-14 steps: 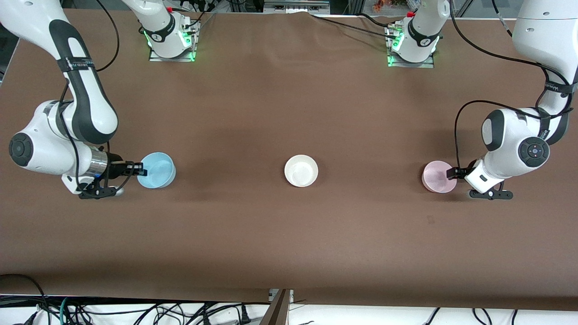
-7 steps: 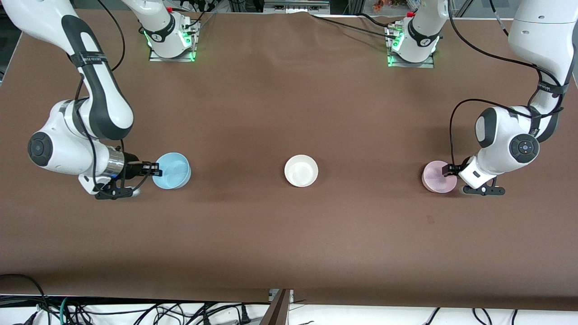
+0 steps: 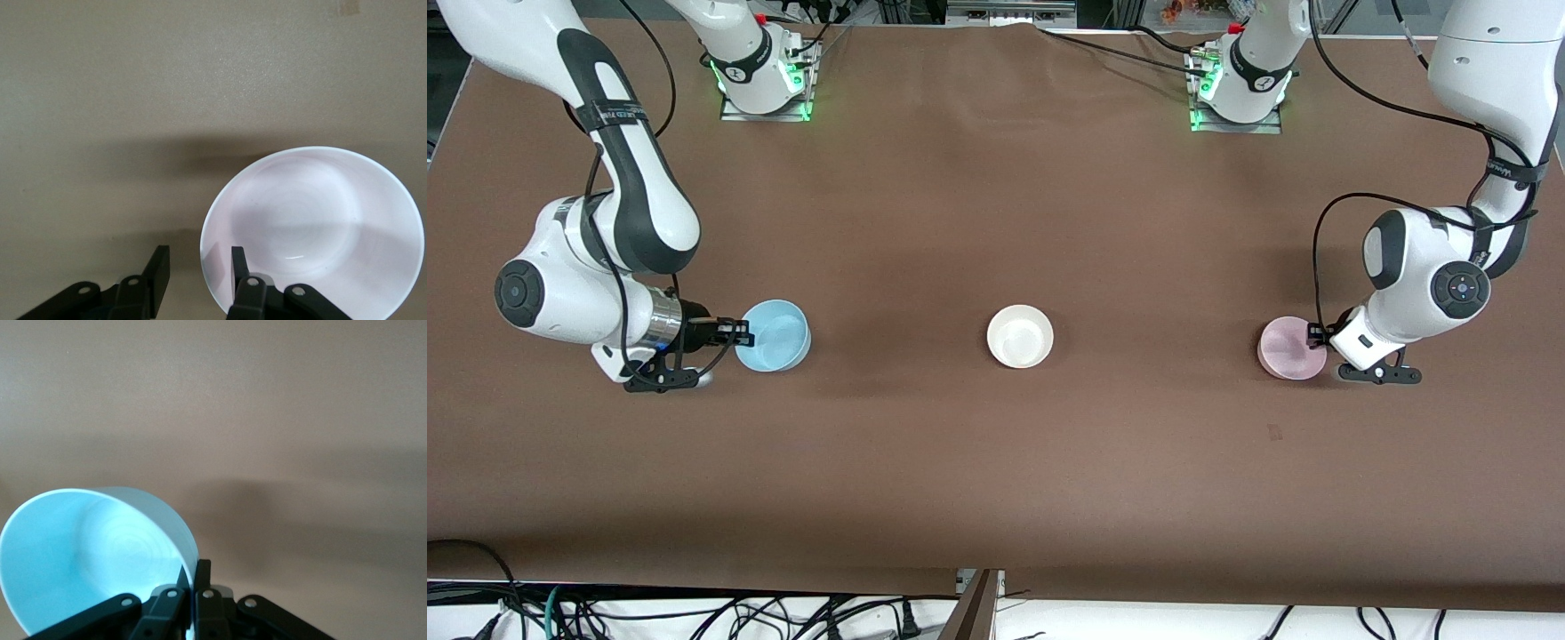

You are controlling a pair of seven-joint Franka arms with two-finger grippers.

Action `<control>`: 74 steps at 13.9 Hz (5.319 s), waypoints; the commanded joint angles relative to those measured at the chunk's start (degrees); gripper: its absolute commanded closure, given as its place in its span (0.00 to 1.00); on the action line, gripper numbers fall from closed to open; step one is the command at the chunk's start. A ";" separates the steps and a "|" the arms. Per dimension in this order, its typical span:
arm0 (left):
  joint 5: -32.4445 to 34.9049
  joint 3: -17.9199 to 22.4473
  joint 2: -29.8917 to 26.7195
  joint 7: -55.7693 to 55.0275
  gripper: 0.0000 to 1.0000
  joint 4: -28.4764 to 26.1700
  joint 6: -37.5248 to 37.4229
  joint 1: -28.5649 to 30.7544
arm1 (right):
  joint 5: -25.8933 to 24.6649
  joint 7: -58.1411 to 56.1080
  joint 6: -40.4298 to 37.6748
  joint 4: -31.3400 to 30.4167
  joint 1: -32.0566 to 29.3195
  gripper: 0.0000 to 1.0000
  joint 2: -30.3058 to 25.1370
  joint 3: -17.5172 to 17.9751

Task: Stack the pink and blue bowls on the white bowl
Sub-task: 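Carry the pink bowl onto the white bowl with the left gripper, then release the pink bowl with the left gripper while the right gripper carries blue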

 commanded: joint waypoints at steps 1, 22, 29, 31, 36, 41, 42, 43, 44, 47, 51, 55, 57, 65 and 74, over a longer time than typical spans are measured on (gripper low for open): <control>-1.53 0.17 -1.72 2.03 0.64 -1.67 0.45 -0.30 | 1.04 0.90 -0.22 1.24 0.62 1.00 0.38 0.12; -10.32 -8.08 -1.37 -13.33 1.00 11.42 -8.69 -2.23 | 1.12 0.81 -0.40 1.06 1.41 1.00 1.00 0.03; -9.53 -12.84 -1.11 -33.01 1.00 12.04 -8.69 -9.94 | 1.12 1.33 -0.92 1.15 1.32 1.00 0.38 -0.06; -9.53 -12.84 -1.11 -39.25 1.00 12.30 -8.69 -14.25 | 1.04 2.82 -0.31 1.33 1.41 1.00 0.47 0.03; -9.53 -13.02 -0.94 -51.04 1.00 13.09 -7.73 -22.87 | 1.04 2.92 -0.22 1.42 1.41 1.00 0.03 0.03; -9.62 -13.02 1.70 -58.87 1.00 13.00 -1.58 -28.24 | 1.04 3.97 -0.04 1.50 1.50 1.00 -0.14 0.20; -9.62 -13.02 1.96 -59.84 1.00 13.00 -0.70 -28.60 | 1.12 4.23 0.04 1.50 1.59 1.00 -0.06 0.46; -9.62 -13.02 2.05 -60.46 1.00 13.00 0.44 -28.77 | 1.12 4.24 0.48 1.50 1.59 1.00 -0.06 0.64; -9.62 -13.02 2.40 -60.99 1.00 13.00 1.23 -29.12 | 1.12 4.85 0.92 1.50 2.02 1.00 0.12 0.64; -9.62 -13.02 3.28 -62.48 1.00 13.00 2.12 -29.74 | 1.12 8.53 2.15 1.42 4.13 1.00 0.30 0.64; -10.06 -13.19 4.08 -62.66 1.00 13.00 2.20 -29.92 | 1.12 10.21 3.38 1.42 5.45 1.00 0.56 0.64; -10.32 -13.19 5.22 -64.58 1.00 13.00 4.22 -31.32 | 1.12 12.84 4.26 1.42 7.12 1.00 0.65 0.64; -10.32 -13.10 5.74 -65.12 1.00 13.00 4.31 -31.94 | 1.12 14.16 4.44 1.42 7.82 1.00 0.65 0.64; -9.97 -13.10 7.24 -65.12 1.00 13.00 6.25 -31.85 | 2.53 17.68 6.55 1.50 10.28 1.00 0.74 0.91; -9.62 -12.66 7.59 -64.07 0.66 15.64 6.16 -30.62 | 4.55 22.68 10.32 1.59 13.80 1.00 1.09 0.82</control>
